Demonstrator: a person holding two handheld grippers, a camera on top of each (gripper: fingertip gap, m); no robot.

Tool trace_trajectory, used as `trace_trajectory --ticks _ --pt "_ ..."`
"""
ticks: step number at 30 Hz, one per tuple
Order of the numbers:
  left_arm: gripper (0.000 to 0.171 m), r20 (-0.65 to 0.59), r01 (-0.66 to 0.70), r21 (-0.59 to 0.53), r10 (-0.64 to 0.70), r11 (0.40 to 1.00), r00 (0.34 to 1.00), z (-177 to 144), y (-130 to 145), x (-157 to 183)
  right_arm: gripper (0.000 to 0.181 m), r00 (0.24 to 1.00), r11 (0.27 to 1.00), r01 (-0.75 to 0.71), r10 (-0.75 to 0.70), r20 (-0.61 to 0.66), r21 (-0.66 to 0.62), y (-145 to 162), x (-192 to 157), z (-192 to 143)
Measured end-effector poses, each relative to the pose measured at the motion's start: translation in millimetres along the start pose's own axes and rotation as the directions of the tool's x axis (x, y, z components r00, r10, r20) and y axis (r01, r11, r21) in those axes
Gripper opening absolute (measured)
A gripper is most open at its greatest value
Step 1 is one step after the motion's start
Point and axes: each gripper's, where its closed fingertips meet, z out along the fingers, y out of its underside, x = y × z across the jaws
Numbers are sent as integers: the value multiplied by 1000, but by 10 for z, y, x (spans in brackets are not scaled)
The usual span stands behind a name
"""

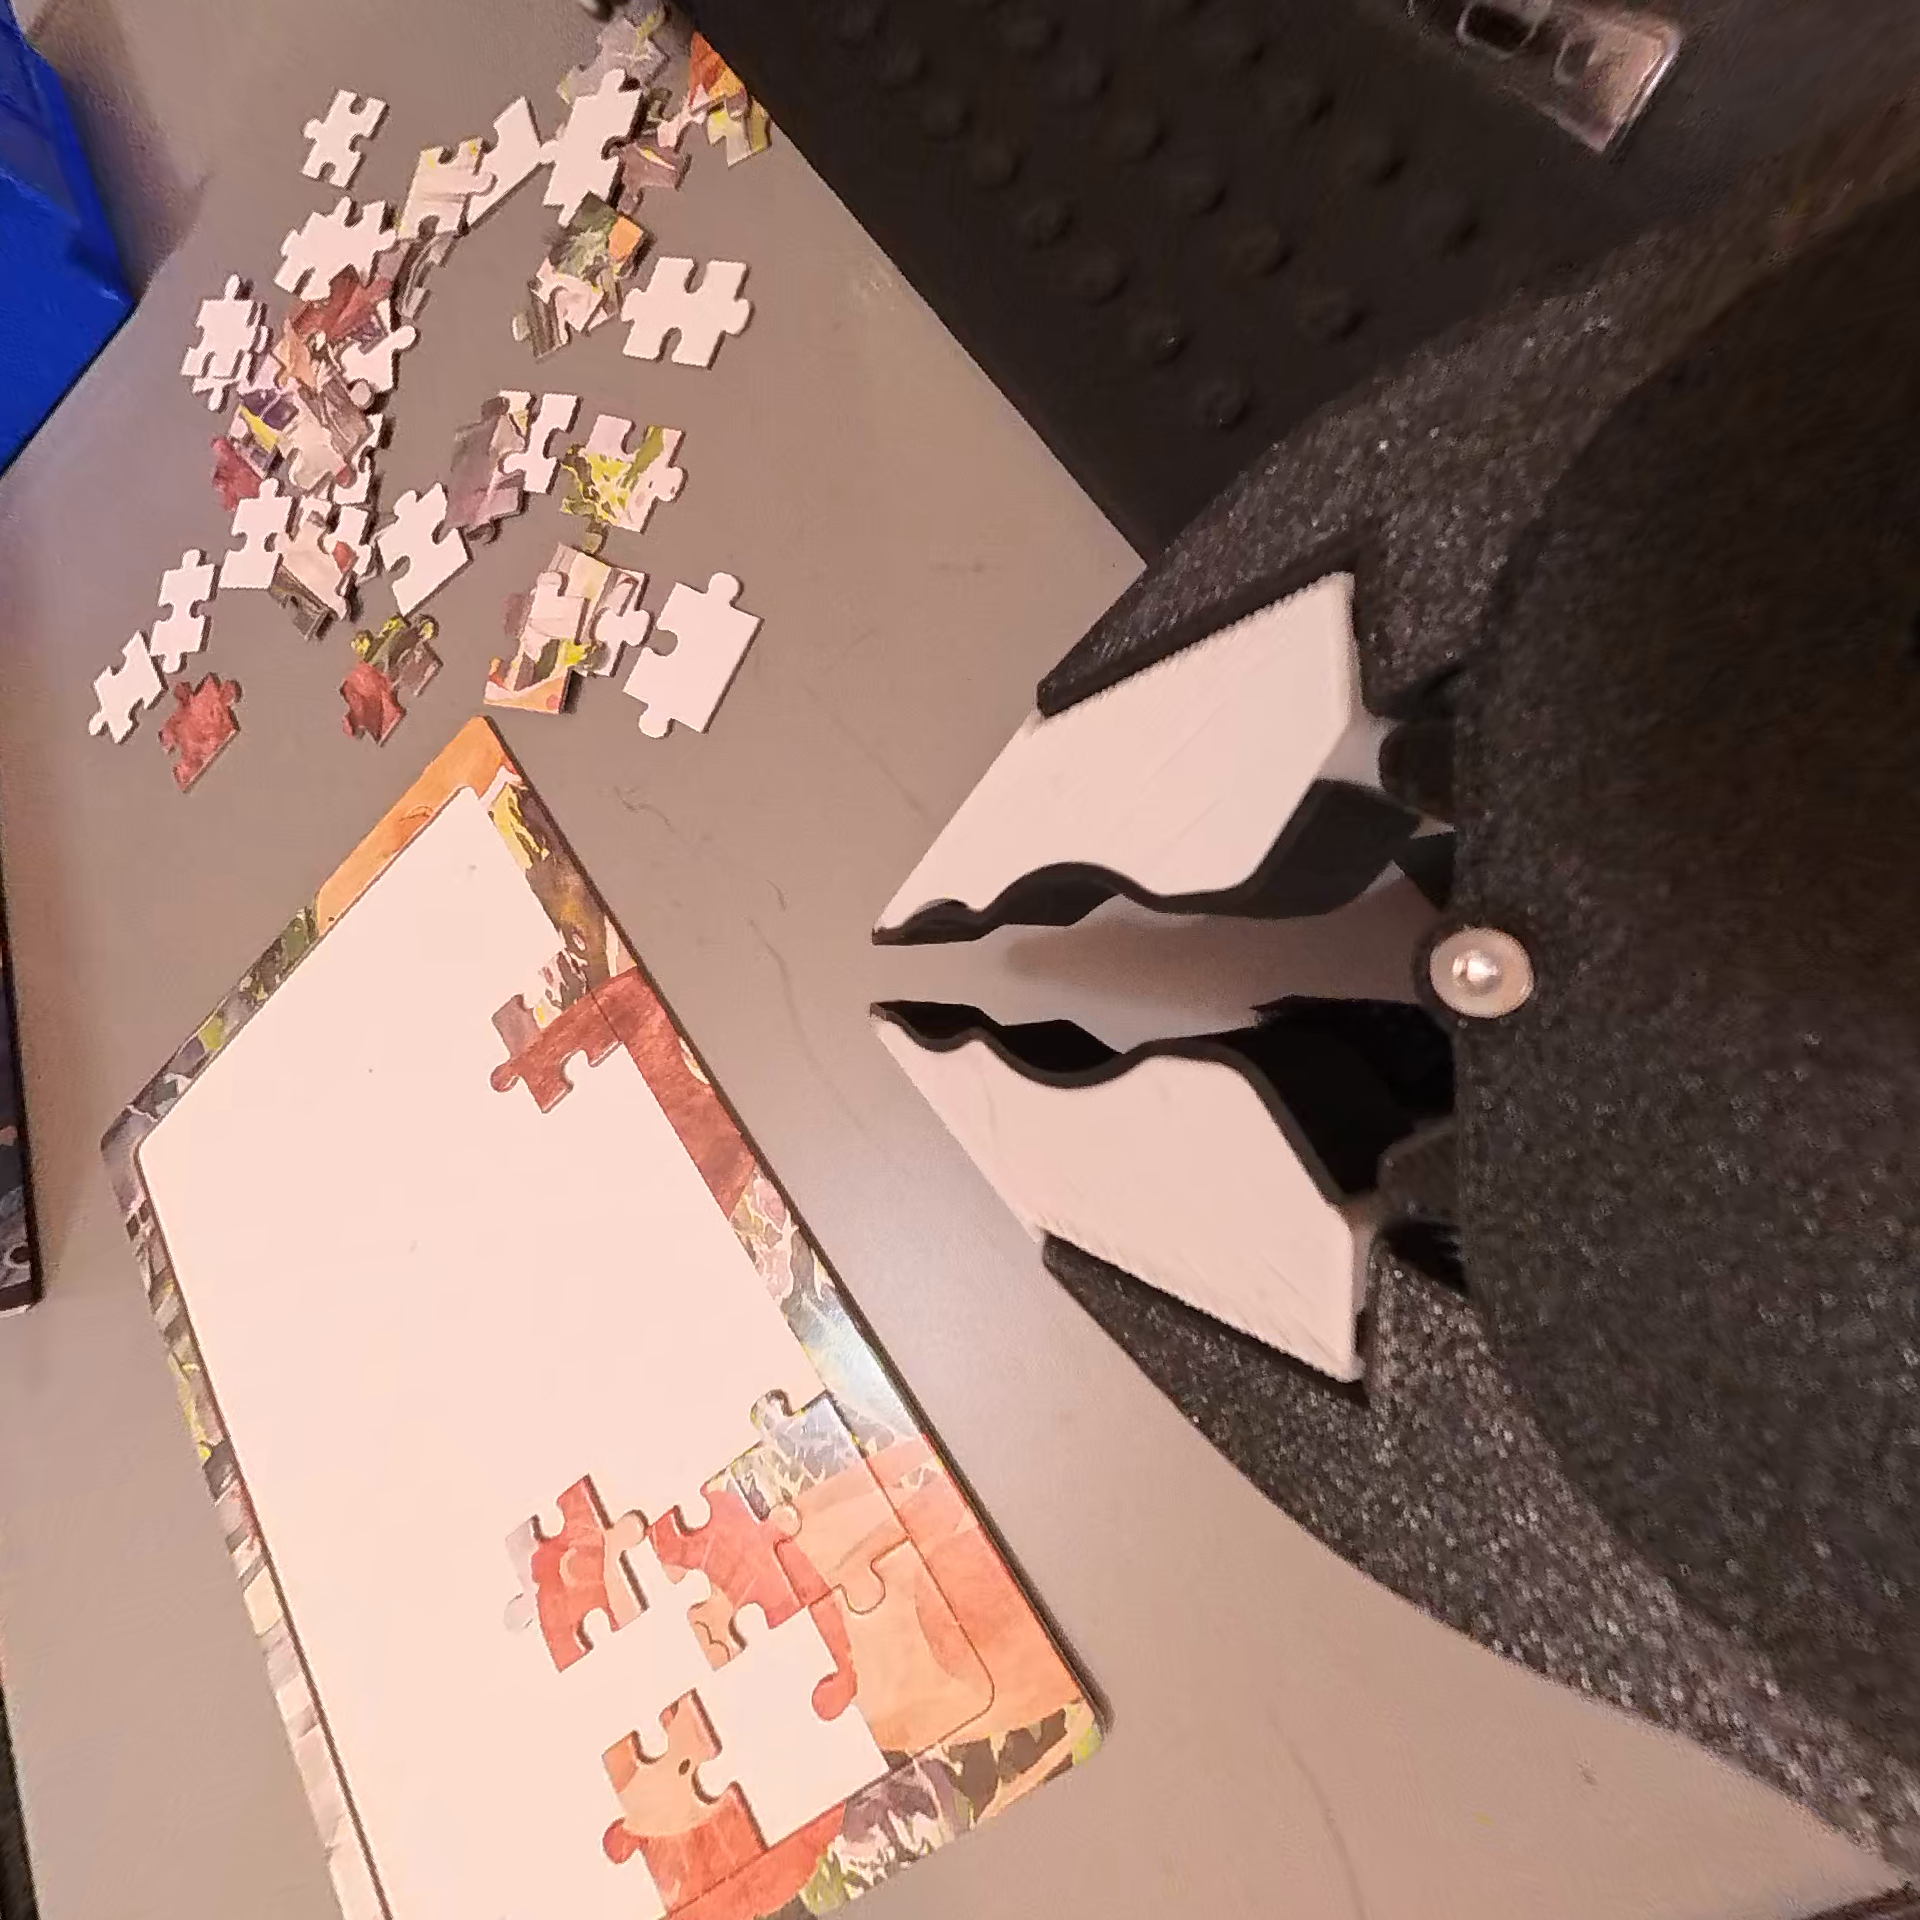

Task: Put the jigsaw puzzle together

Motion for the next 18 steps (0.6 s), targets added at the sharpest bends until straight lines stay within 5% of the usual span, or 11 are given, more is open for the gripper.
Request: trace_trajectory --ticks 3,9,13,18 --pt "10 -5 13 -11 -13 1000 1000 16 10 -10 0 984 992 0 23 177 -126 96 -154 97" --pt "10 0 14 -28 -14 1000 1000 44 30 -23 0 954 972 36 36 299 -233 119 -102 222" --pt "10 -4 13 -53 -13 998 1000 77 55 -21 0 991 976 131 -123 54 -176 -34 453 107" --pt "9 -184 -174 -54 162 983 970 149 -53 357 0 980 988 103 -81 179 -114 -17 377 -208"
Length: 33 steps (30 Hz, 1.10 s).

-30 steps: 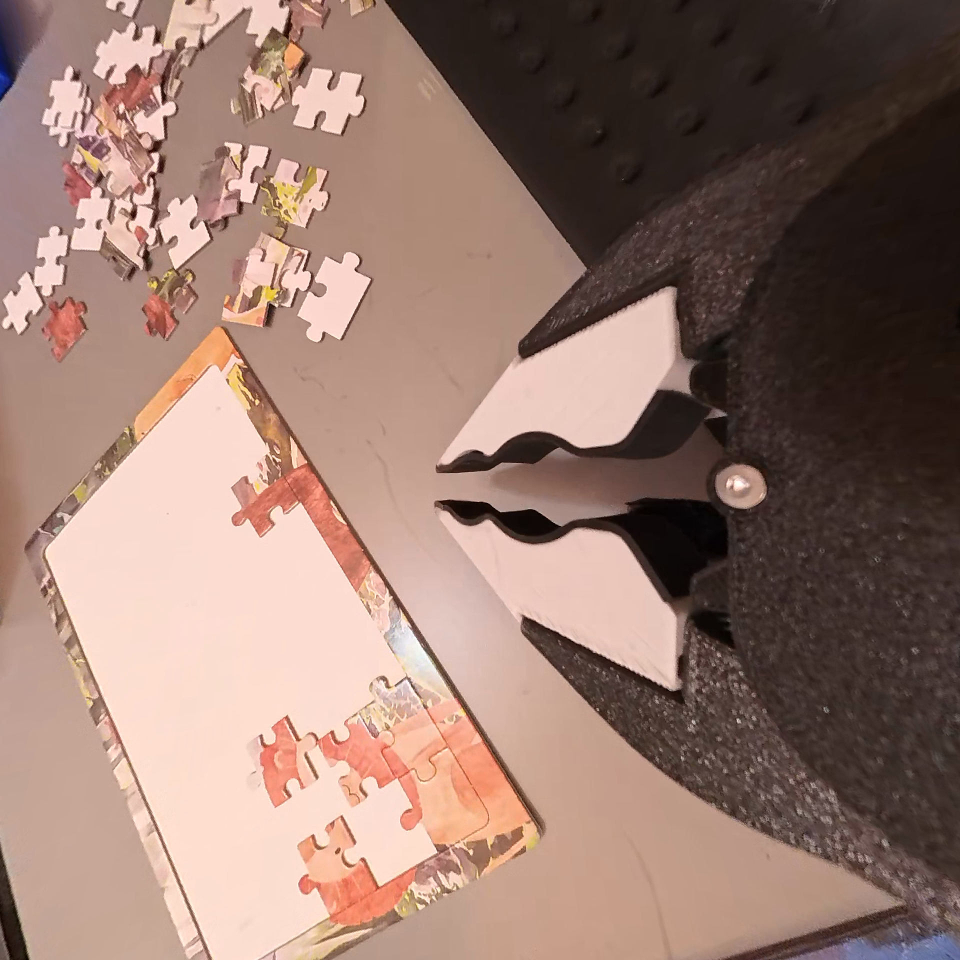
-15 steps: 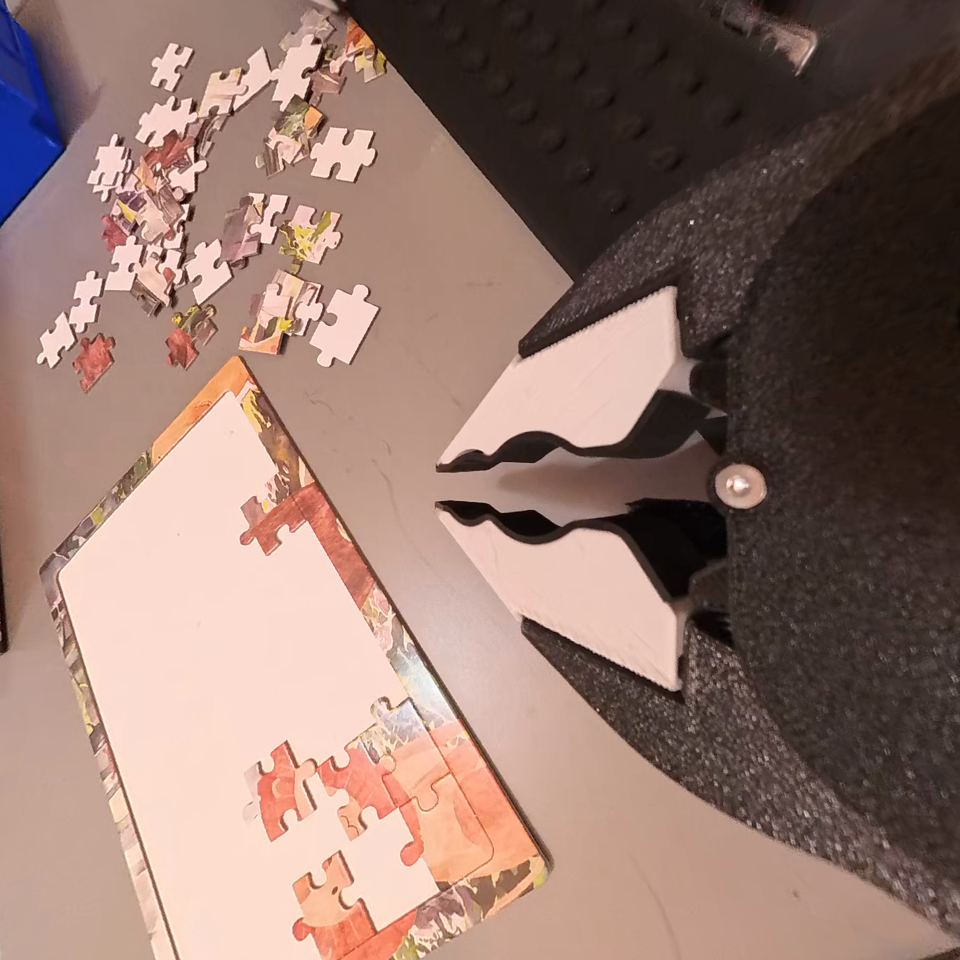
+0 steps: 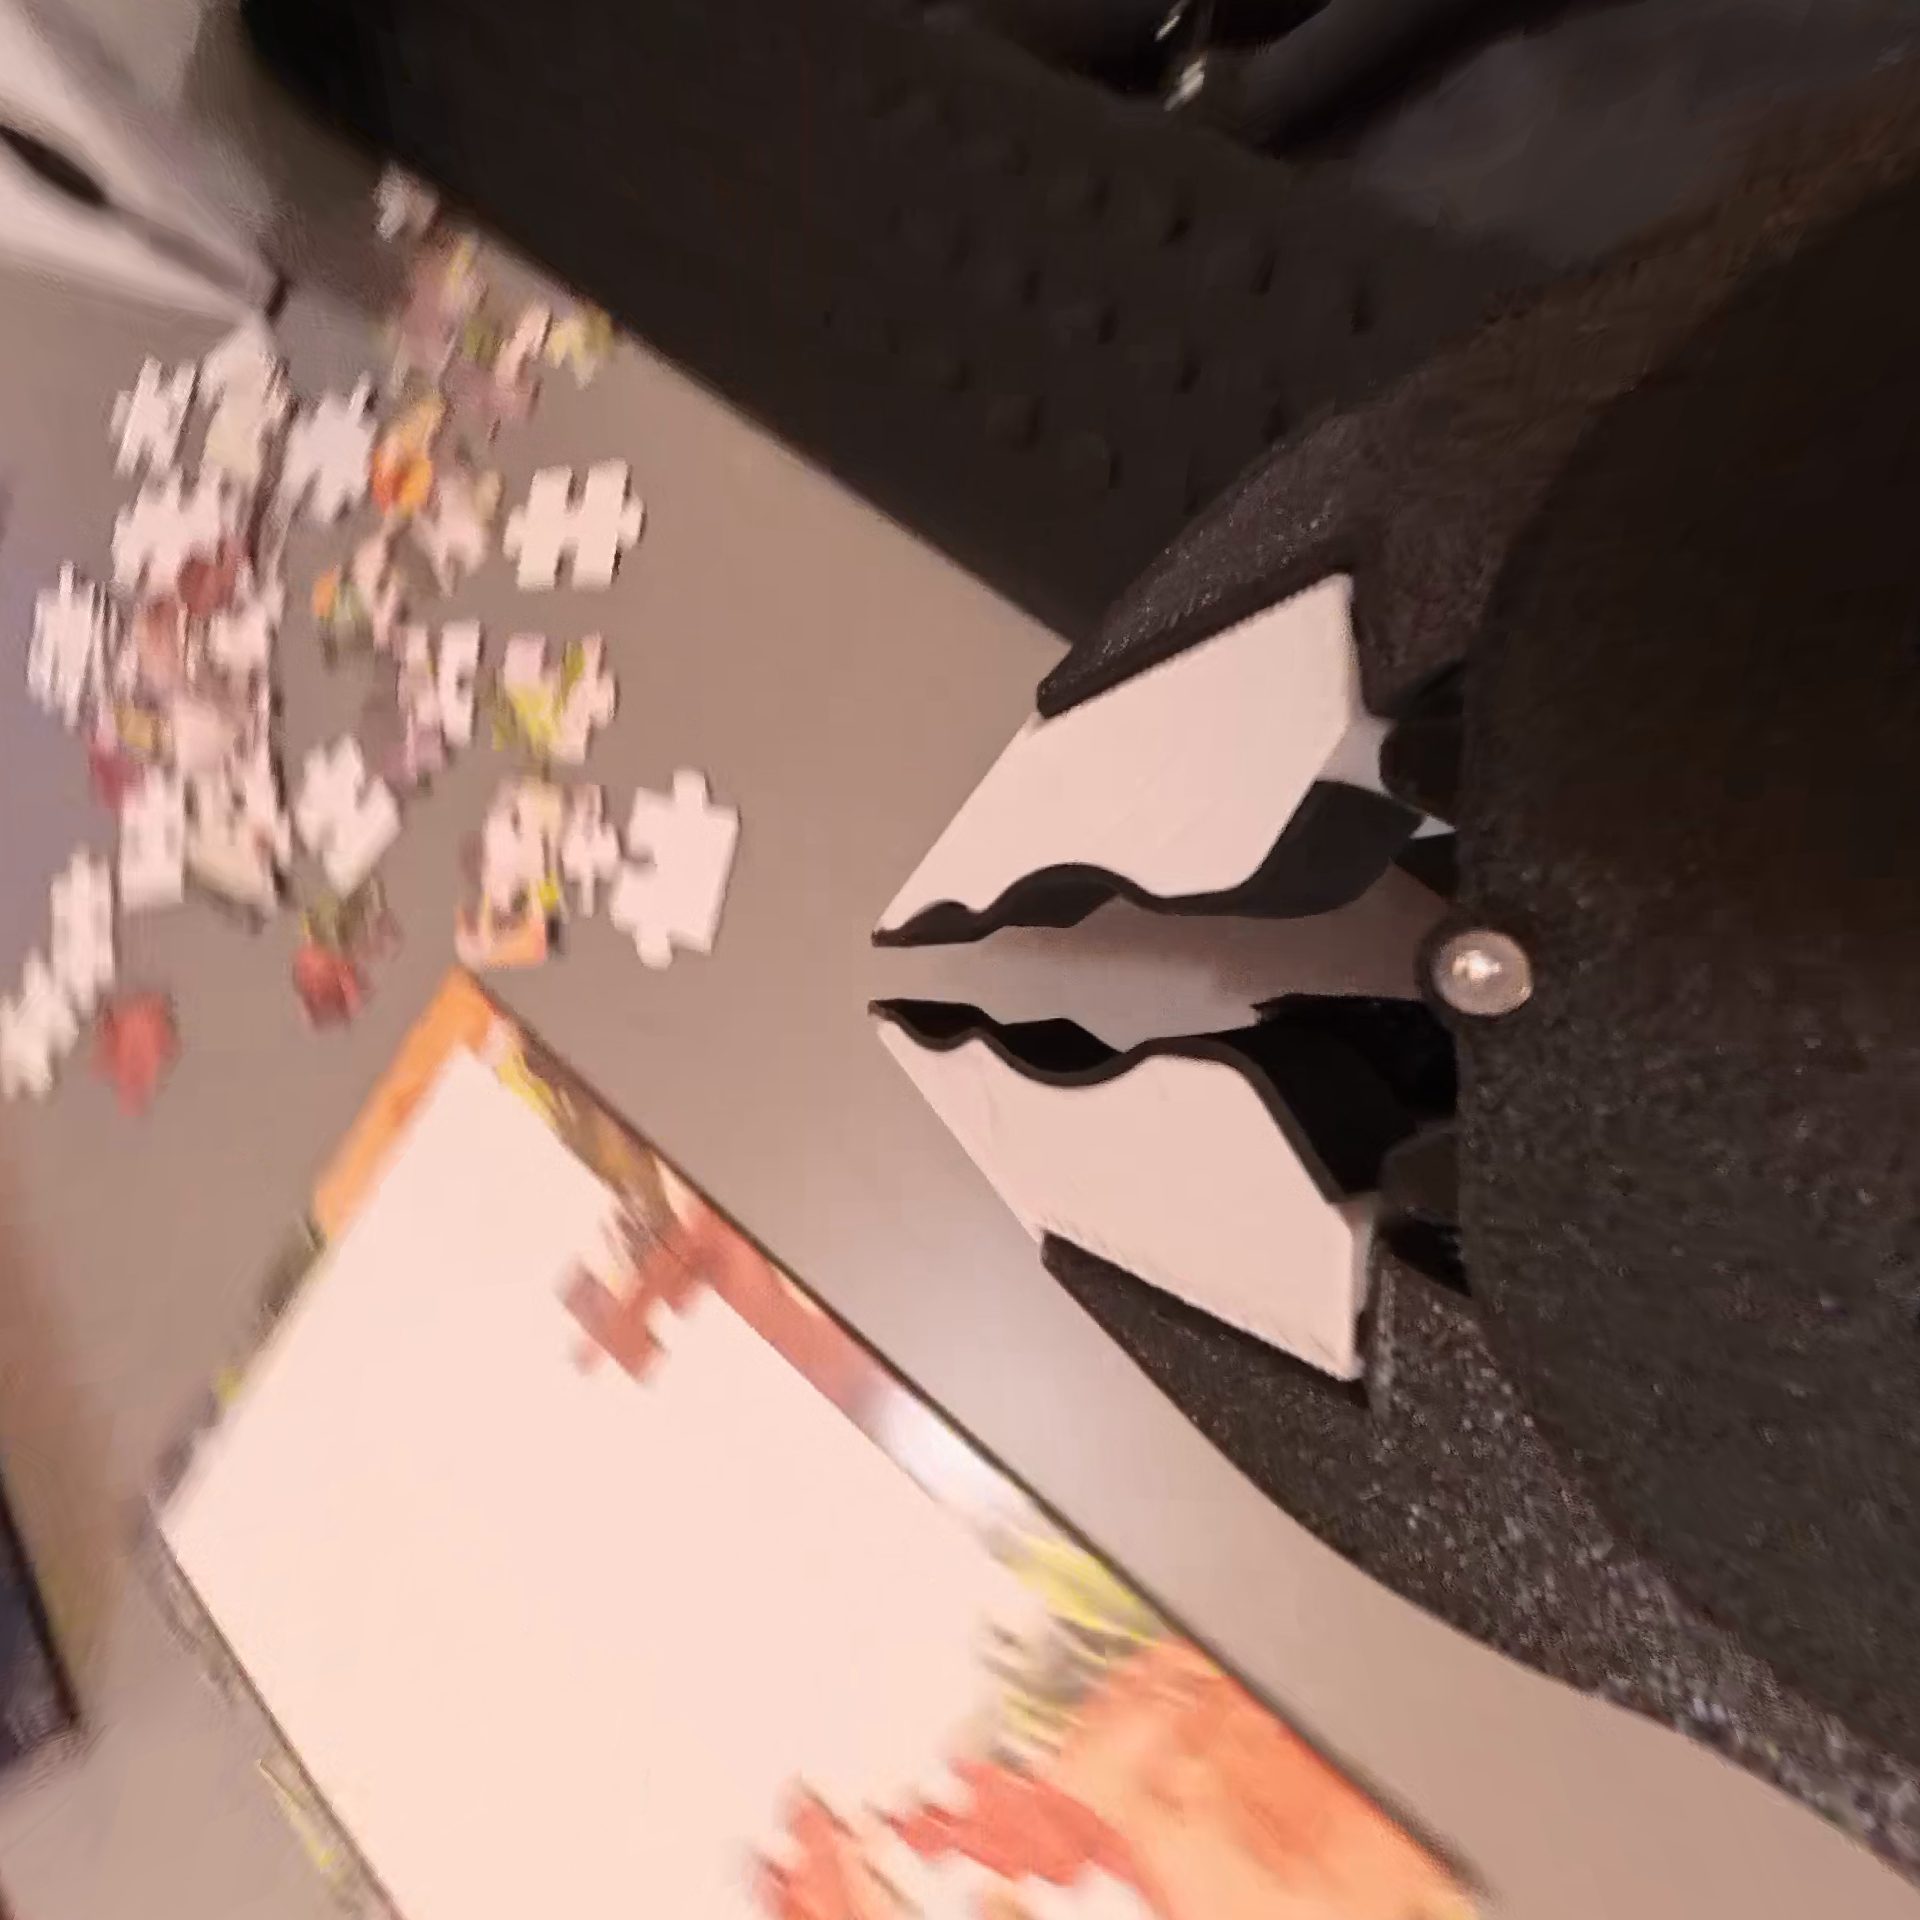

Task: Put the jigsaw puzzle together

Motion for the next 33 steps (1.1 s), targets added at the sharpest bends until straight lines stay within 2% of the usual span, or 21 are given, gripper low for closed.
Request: trace_trajectory --ticks 2,4,7,9,12,14,18,21,24,25,26,28,29,31,33 --pt "7 -128 -170 -5 168 986 977 104 -134 299 0 987 997 -48 57 149 -66 228 -220 -51" --pt "6 -265 -296 -11 283 955 922 249 -240 622 1 977 987 -72 100 191 -145 478 -276 -53" --pt "0 -475 -359 0 316 933 821 473 -383 1130 0 954 979 -91 138 266 -184 655 -351 -5" --pt "0 -548 -385 -10 317 923 774 626 -462 1355 1 952 984 -76 120 283 -163 661 -352 21" --pt "0 -625 -416 -6 321 909 711 814 -547 1639 0 964 985 -32 74 255 -167 718 -266 34" --pt "0 -693 -423 -31 286 905 662 918 -506 1832 0 964 987 -7 49 261 -158 704 -249 38" --pt "0 -737 -473 -108 249 874 628 1146 -318 1935 0 995 993 97 -94 39 -74 574 95 -50" --pt "0 -767 -426 -124 186 896 614 1180 -336 1971 0 993 992 113 -115 29 63 391 73 -172" --pt "0 -764 -433 -107 204 895 612 1202 -347 1973 0 995 995 94 -95 38 9 525 57 -129" --pt "0 -744 -442 -96 231 892 627 1230 -366 1954 0 995 995 94 -93 34 -20 593 58 -93" --pt "0 -686 -449 -76 280 890 672 1309 -431 1874 0 995 995 90 -88 52 -39 643 20 -58" --pt "0 -510 -469 -58 378 881 773 1487 -609 1566 0 994 997 66 -62 86 -44 677 -51 -3" --pt "0 -489 -455 -58 372 889 789 1494 -663 1489 0 994 997 59 -55 91 -46 685 -70 20" --pt "0 -556 -324 -11 263 946 788 1362 -821 1528 0 996 998 50 -48 77 -34 667 -65 28" --pt "0 -583 -255 -18 197 967 788 1256 -868 1475 0 999 999 38 -38 31 -24 657 18 9"
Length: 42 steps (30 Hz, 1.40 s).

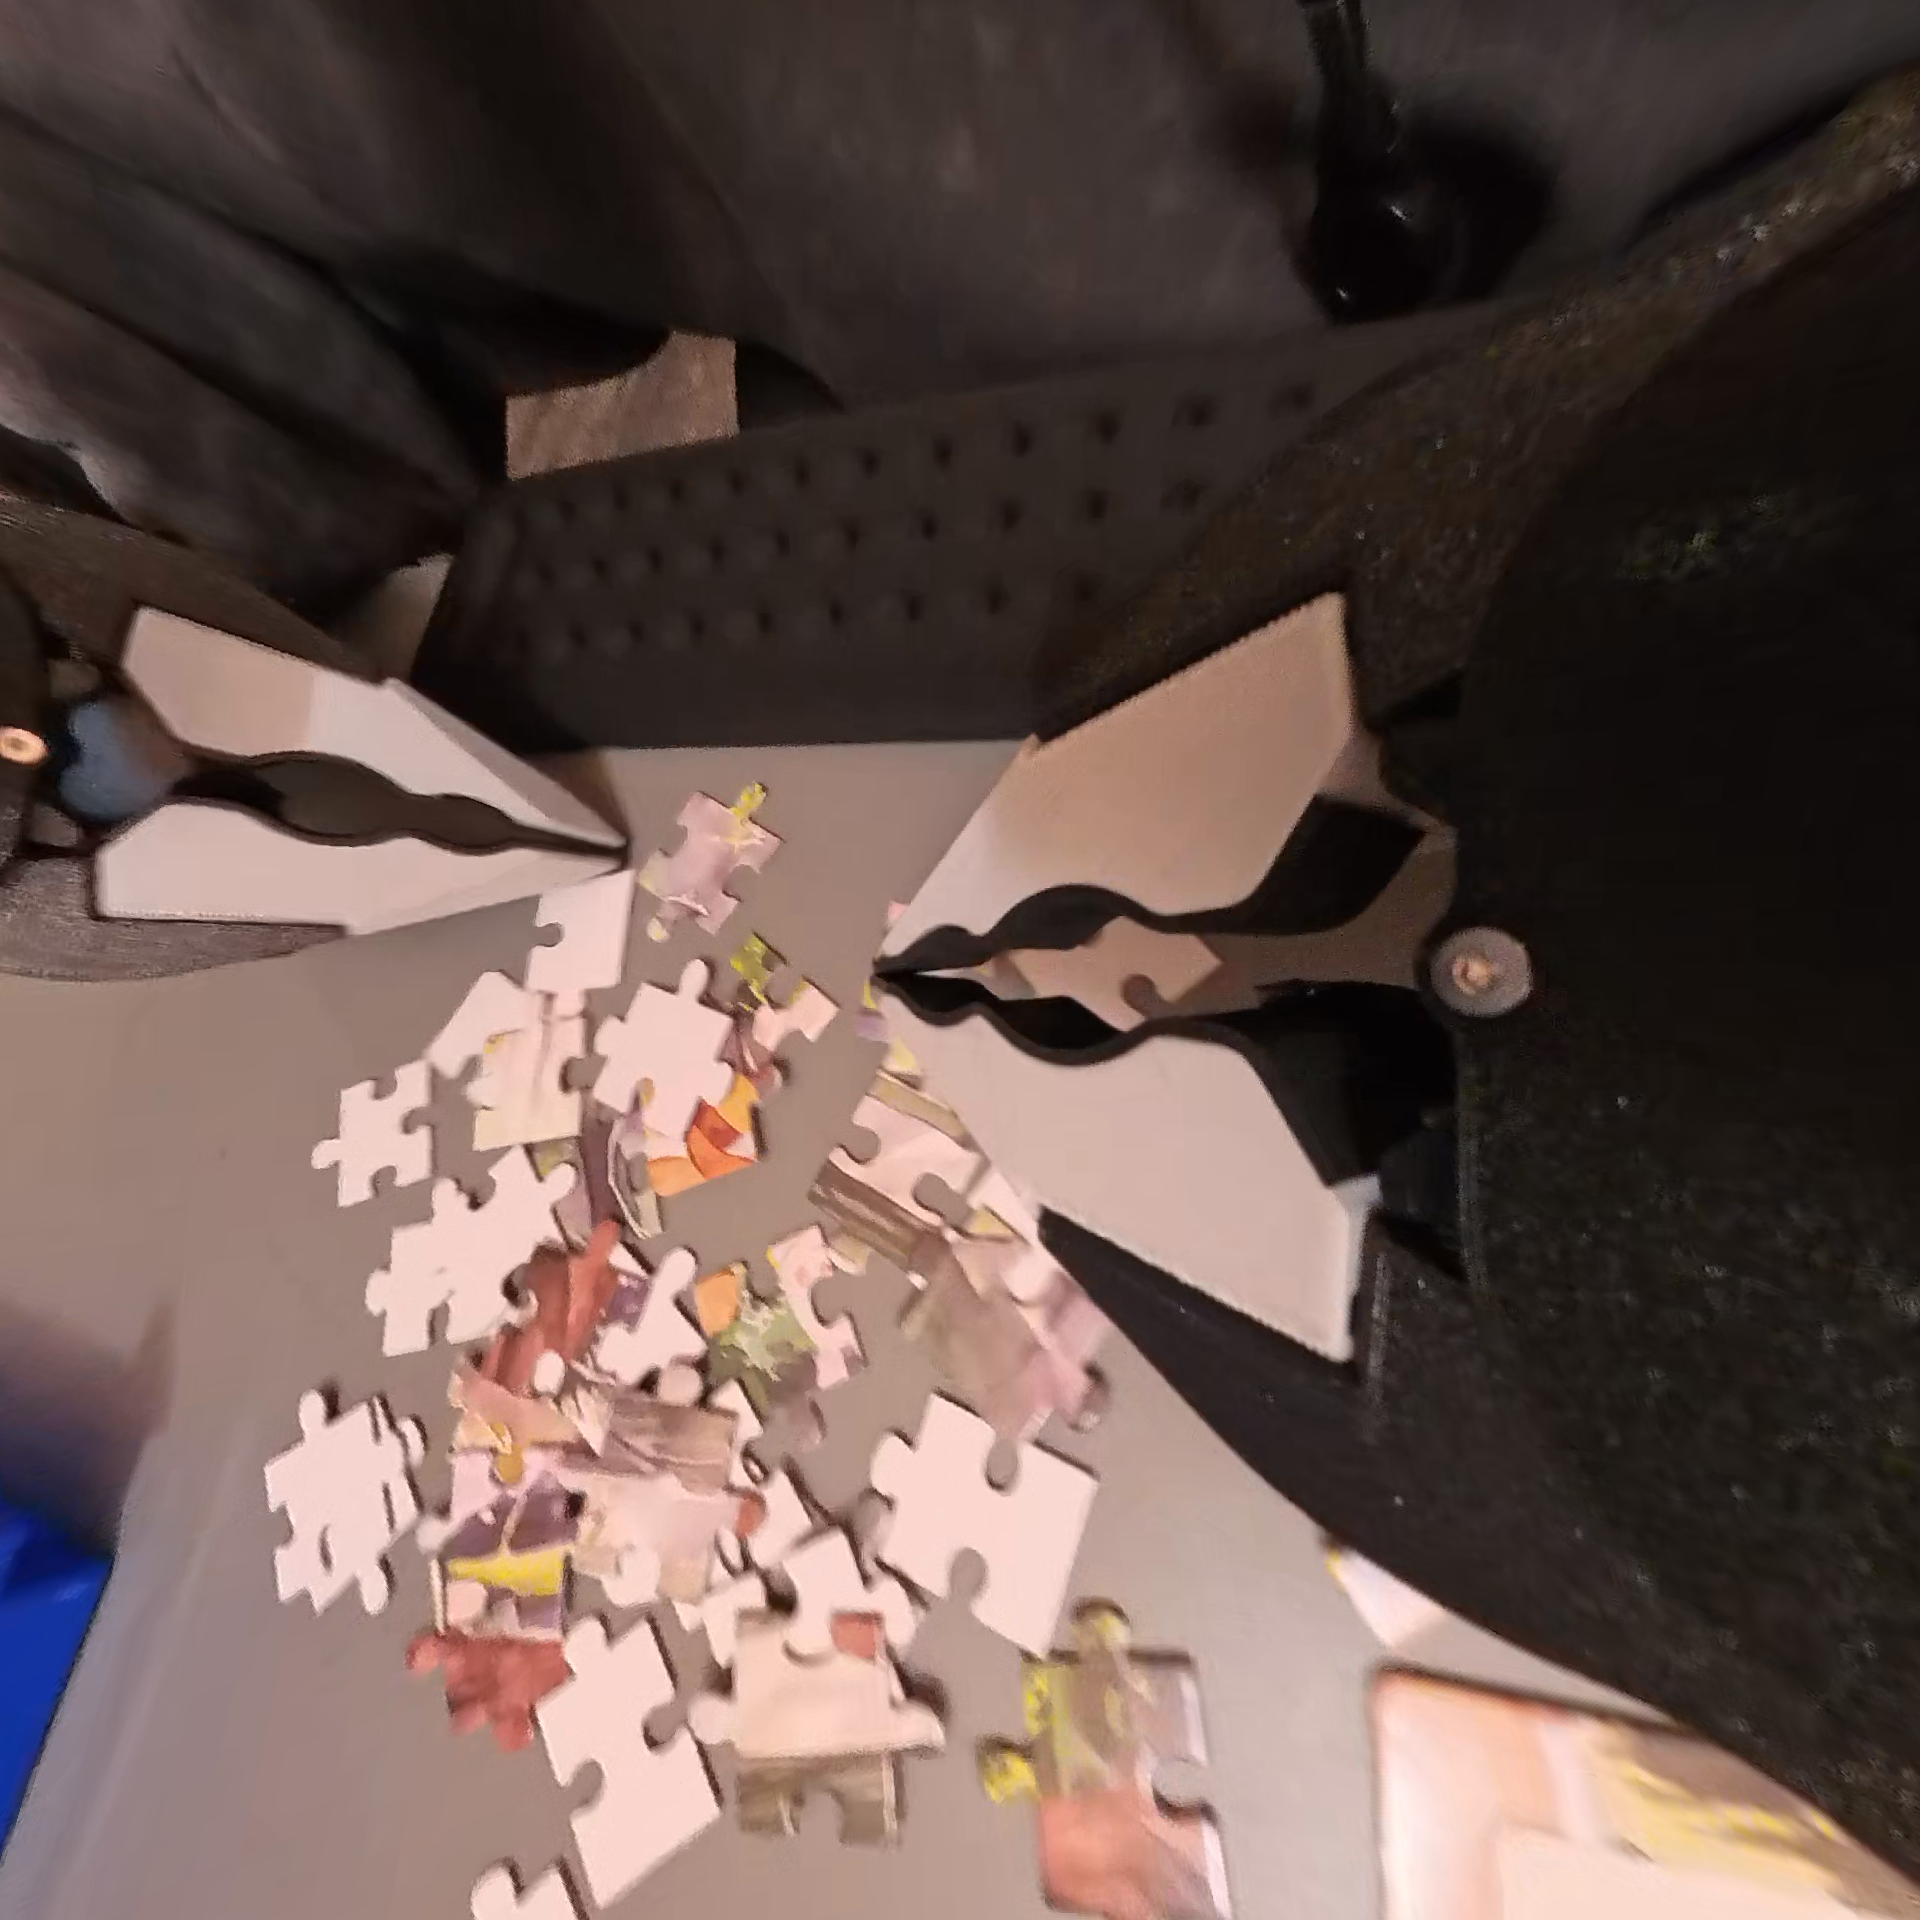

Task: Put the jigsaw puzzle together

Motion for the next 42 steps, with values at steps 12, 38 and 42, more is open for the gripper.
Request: trace_trajectory --ticks 12,38,42 --pt "0 -81 -71 -220 54 973 995 -175 662 180 0 998 999 13 -11 -69 29 -300 -19 184" --pt "0 584 11 162 -105 987 805 -1297 409 -884 0 822 929 -138 302 -482 344 -1037 486 100" --pt "0 600 -6 135 -77 991 797 -1267 423 -877 0 683 891 -74 372 -629 447 -1025 609 -353"
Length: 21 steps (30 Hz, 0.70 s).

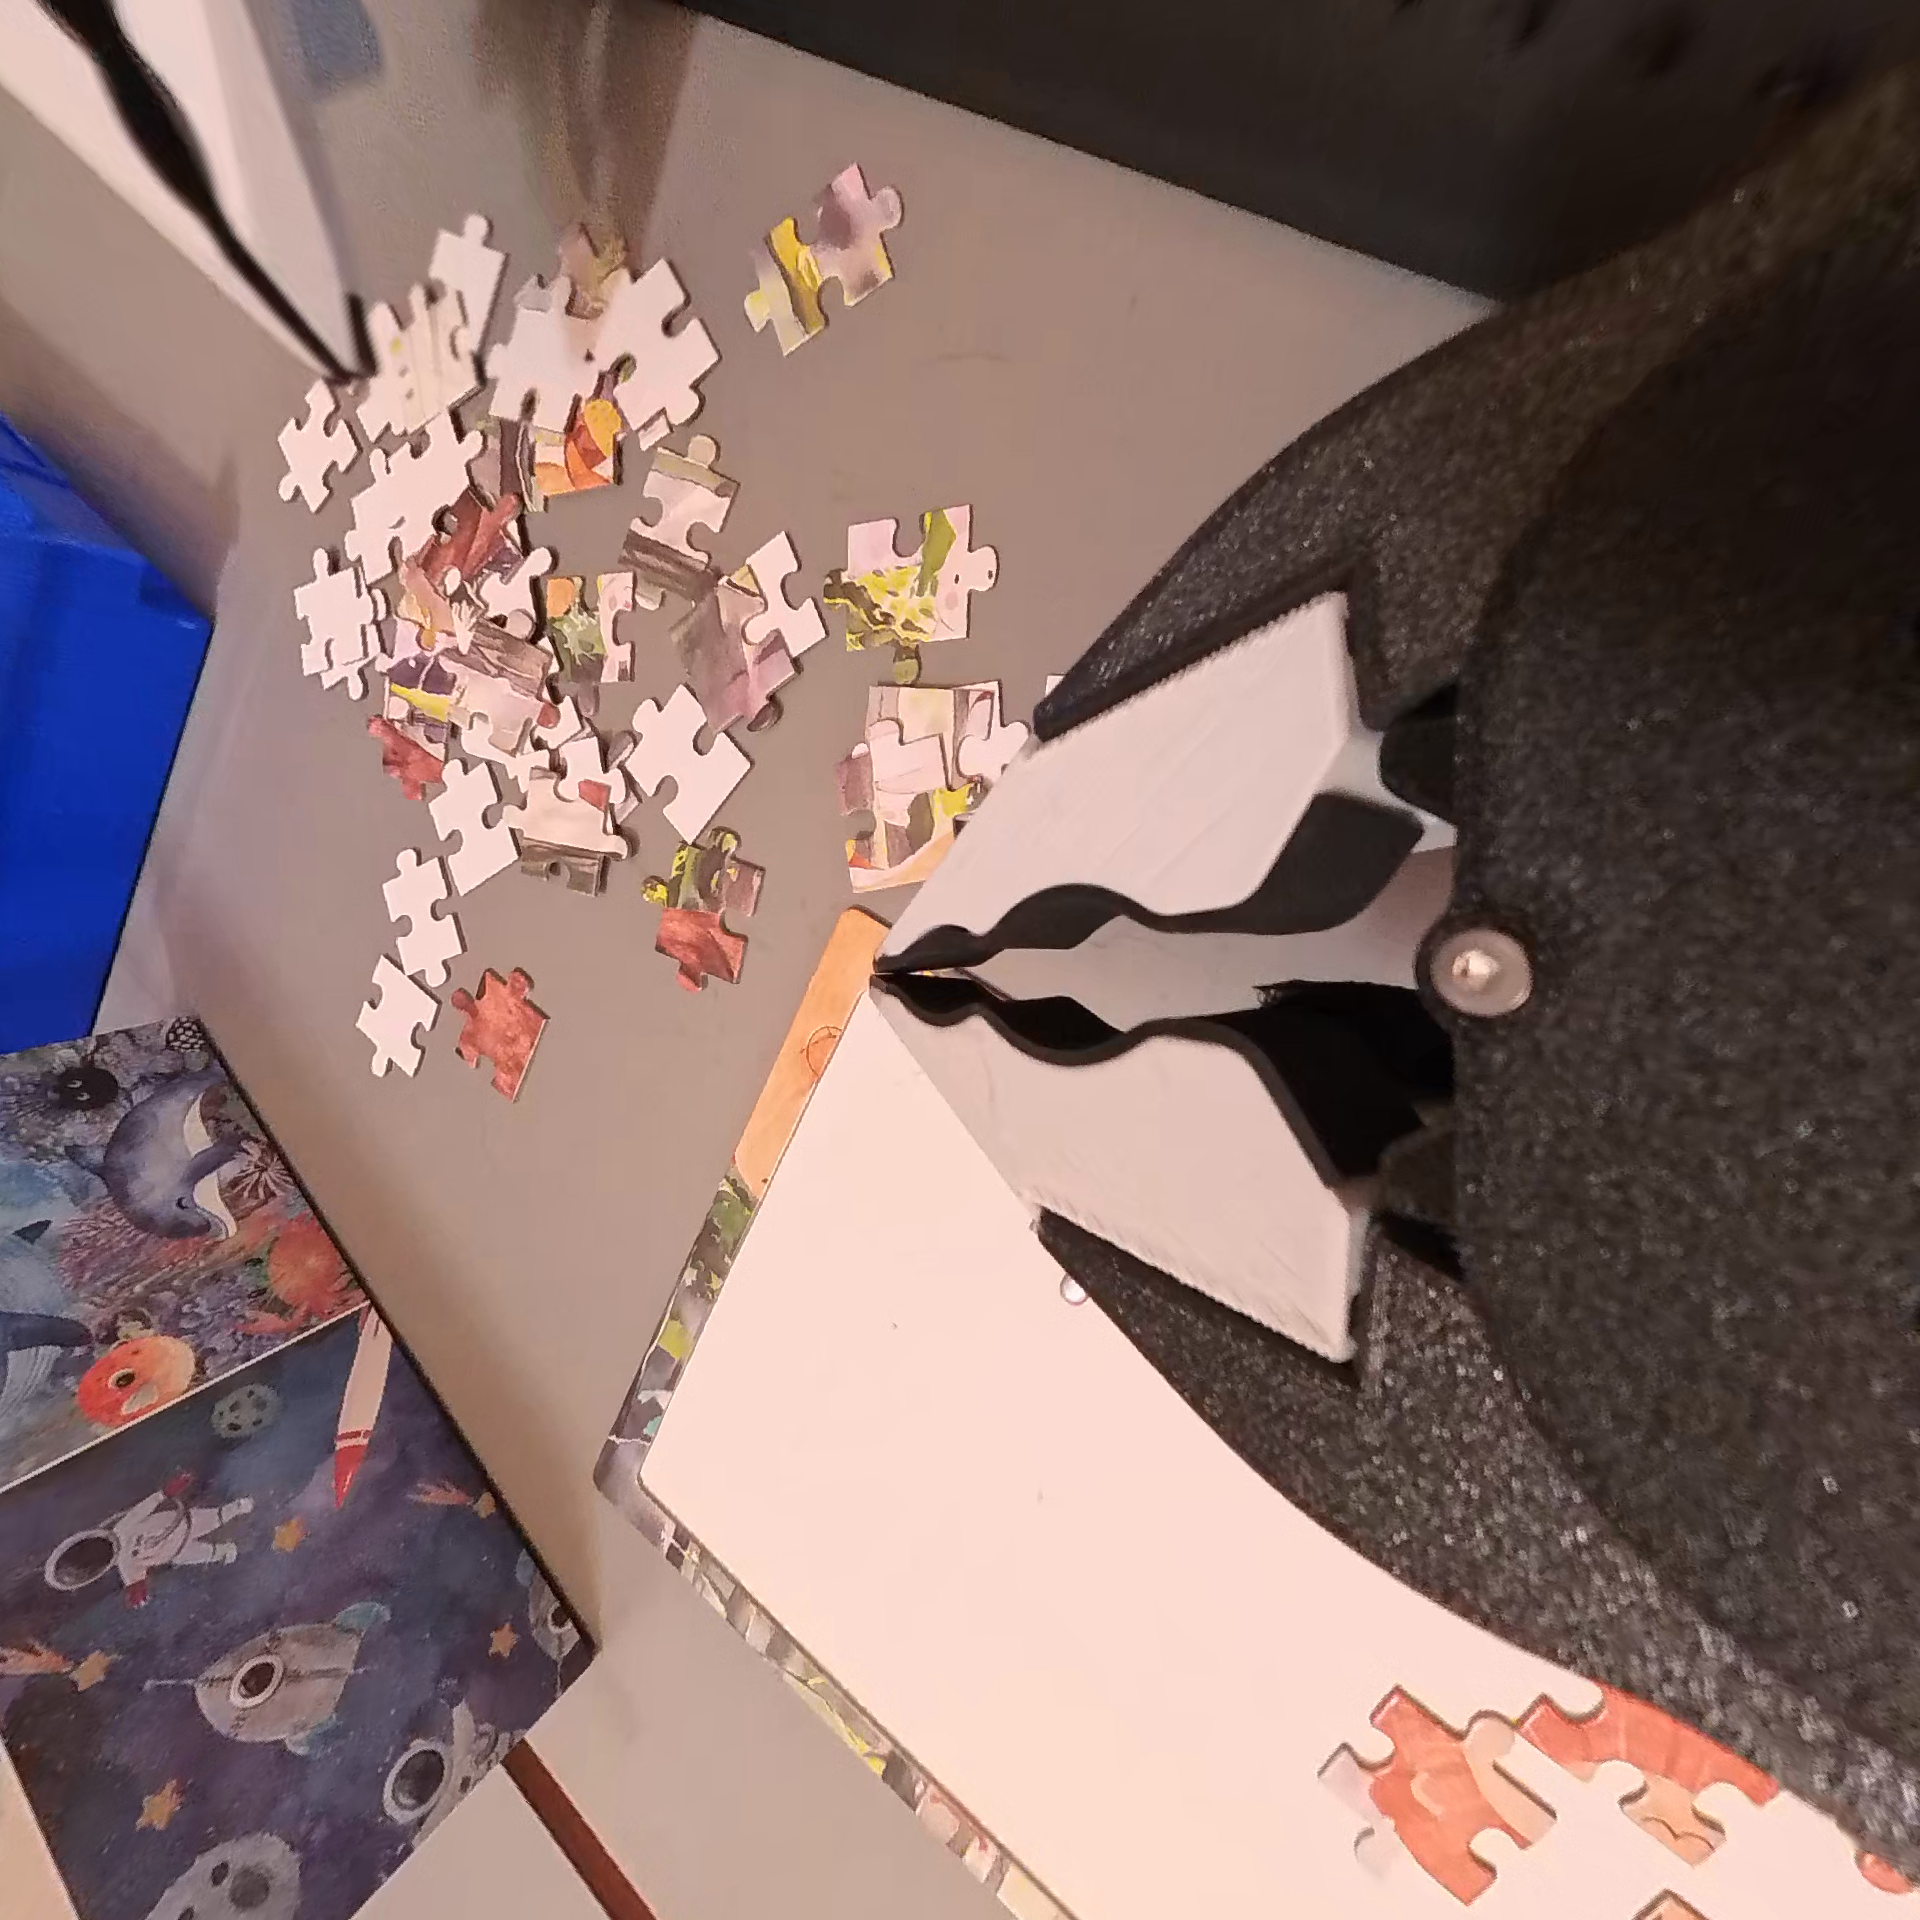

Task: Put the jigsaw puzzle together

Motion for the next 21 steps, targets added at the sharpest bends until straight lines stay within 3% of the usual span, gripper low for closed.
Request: trace_trajectory --ticks 3,6,9,11,14,18,21 --pt "0 4 -20 -1 20 1000 1000 8 -5 34 0 989 999 37 -39 -145 -17 -7 228 38" --pt "0 13 -57 -13 57 998 998 27 13 66 0 992 994 50 -60 -110 -99 145 145 178" --pt "0 15 -74 -21 75 997 997 37 29 83 25 995 988 65 -74 -66 -139 276 94 182" --pt "0 13 -70 -20 71 997 997 40 29 80 41 968 969 180 -205 -142 -170 319 168 94" --pt "0 10 -60 -29 60 998 998 56 51 70 42 919 940 299 -330 -214 -167 309 145 23" --pt "0 8 -58 -28 58 998 998 55 56 70 49 945 946 284 -304 -125 -153 335 -28 15" --pt "0 13 -56 -29 56 998 998 54 64 52 34 950 953 282 -294 -108 -114 299 -49 -72"
